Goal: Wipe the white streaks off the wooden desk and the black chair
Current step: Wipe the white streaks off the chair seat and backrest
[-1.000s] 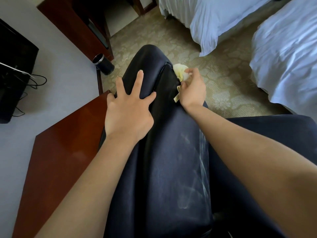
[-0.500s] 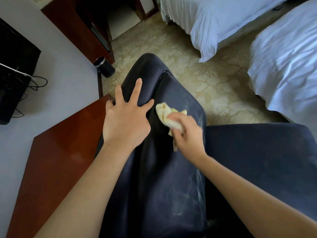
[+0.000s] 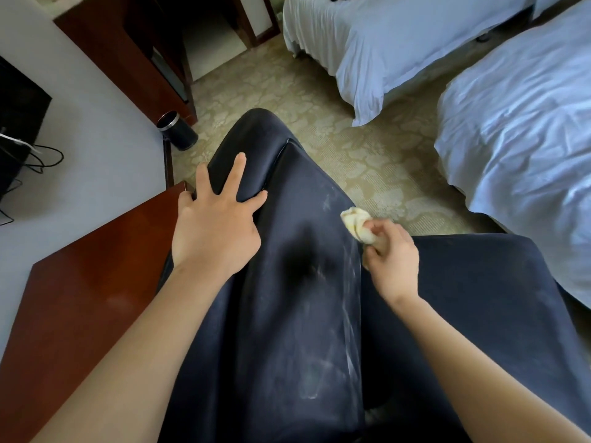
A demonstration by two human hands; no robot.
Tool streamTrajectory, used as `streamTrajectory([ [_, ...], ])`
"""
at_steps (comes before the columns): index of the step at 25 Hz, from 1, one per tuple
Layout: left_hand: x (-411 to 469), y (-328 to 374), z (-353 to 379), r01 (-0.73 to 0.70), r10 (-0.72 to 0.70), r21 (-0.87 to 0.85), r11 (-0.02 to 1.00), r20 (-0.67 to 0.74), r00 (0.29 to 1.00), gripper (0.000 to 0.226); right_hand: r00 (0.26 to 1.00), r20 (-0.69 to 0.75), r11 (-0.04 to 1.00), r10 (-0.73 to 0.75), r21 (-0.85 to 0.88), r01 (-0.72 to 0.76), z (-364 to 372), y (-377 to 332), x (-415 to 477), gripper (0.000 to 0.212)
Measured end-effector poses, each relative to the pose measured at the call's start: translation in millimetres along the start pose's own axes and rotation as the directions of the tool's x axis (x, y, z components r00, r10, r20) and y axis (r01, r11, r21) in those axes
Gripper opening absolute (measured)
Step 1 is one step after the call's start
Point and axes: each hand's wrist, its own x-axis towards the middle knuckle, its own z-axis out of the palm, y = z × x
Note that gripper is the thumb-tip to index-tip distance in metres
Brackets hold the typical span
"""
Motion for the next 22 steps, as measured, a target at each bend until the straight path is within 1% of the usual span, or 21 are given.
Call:
streamTrajectory([
  [1, 1, -1, 0, -0.001, 0.001, -0.002, 1.0, -0.01, 1.0, 0.053, 0.998, -0.052, 0.999, 0.024, -0.023, -0.025, 6, -1, 8, 0.035],
  [2, 1, -1, 1, -0.003, 0.003, -0.005, 1.0, -0.018, 1.0, 0.053, 0.996, -0.068, 0.998, 0.053, -0.01, -0.054, 12, -4, 16, 0.036],
  [4, 2, -1, 1, -0.001, 0.0, -0.013, 1.0, -0.028, 1.0, 0.053, 0.995, -0.026, 0.993, 0.091, 0.082, -0.089, 27, -18, 24, 0.038],
  [7, 3, 0, 3, -0.003, 0.002, -0.017, 1.0, -0.033, 0.999, 0.052, 0.993, 0.061, 0.964, 0.1, 0.243, -0.112, 46, -39, 13, 0.039],
  [10, 3, 0, 5, -0.009, 0.008, -0.013, 1.0, -0.037, 0.999, 0.052, 0.973, 0.091, 0.899, 0.214, 0.37, -0.233, 53, -43, -4, 0.033],
  [11, 4, 0, 5, -0.013, 0.012, -0.008, 1.0, -0.04, 0.999, 0.052, 0.967, 0.097, 0.893, 0.234, 0.372, -0.253, 55, -40, -4, 0.03],
  [13, 4, 0, 5, -0.017, 0.017, -0.006, 1.0, -0.04, 0.999, 0.052, 0.96, 0.112, 0.904, 0.257, 0.324, -0.279, 58, -36, -1, 0.028],
  [15, 4, -1, 5, -0.02, 0.019, -0.011, 1.0, -0.042, 0.999, 0.053, 0.949, 0.146, 0.886, 0.28, 0.342, -0.314, 59, -35, 1, 0.025],
  [18, 5, -1, 6, -0.025, 0.024, -0.007, 1.0, -0.044, 0.999, 0.053, 0.967, 0.145, 0.876, 0.209, 0.413, -0.251, 56, -39, -10, 0.016],
  [21, 5, -1, 6, -0.022, 0.022, -0.004, 1.0, -0.04, 0.999, 0.054, 0.987, 0.137, 0.879, 0.079, 0.458, -0.134, 54, -43, -29, 0.028],
  [22, 5, -1, 6, -0.023, 0.023, -0.001, 1.0, -0.041, 0.999, 0.054, 0.99, 0.13, 0.88, 0.047, 0.463, -0.102, 55, -43, -32, 0.025],
])
